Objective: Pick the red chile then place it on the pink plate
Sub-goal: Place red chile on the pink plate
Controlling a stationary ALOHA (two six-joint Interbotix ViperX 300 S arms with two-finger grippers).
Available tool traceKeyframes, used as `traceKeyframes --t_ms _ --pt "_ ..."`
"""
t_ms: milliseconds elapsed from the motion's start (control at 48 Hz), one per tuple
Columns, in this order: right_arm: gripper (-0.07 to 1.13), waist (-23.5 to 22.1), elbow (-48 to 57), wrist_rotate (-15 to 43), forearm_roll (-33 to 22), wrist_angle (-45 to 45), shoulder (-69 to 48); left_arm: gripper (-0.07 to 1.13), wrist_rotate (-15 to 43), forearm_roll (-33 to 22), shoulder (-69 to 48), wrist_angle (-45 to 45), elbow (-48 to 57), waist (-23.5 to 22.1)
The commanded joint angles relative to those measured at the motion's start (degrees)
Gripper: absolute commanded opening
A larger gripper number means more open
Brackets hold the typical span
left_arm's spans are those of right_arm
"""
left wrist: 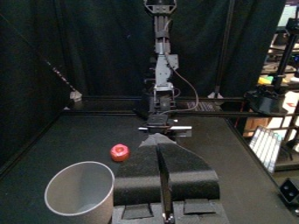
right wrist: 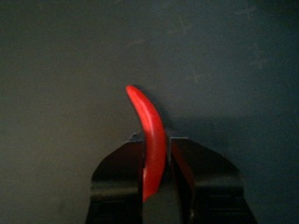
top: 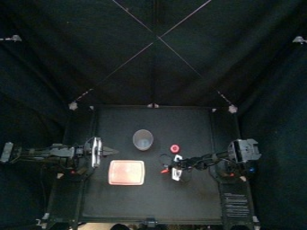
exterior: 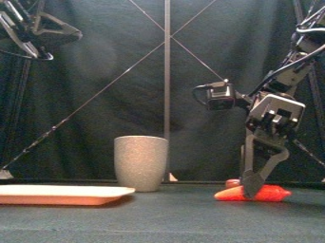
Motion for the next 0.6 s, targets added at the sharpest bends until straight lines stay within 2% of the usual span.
traceKeyframes --t_ms 21,354,604 --pt "0.45 0.26 -4.39 -0.35 -0.7 -0.18 -1.32 -0.03 0.09 0.09 0.18 -0.18 -0.79 -0.09" --pt "0.45 -0.26 -26.89 -0.35 -10.46 -0.35 5.54 -0.03 0.09 0.44 0.18 -0.26 -1.05 -0.09" --pt "0.48 -0.09 -41.13 -0.26 -11.87 0.09 17.93 -0.03 0.09 0.44 0.18 -0.18 -1.05 -0.18"
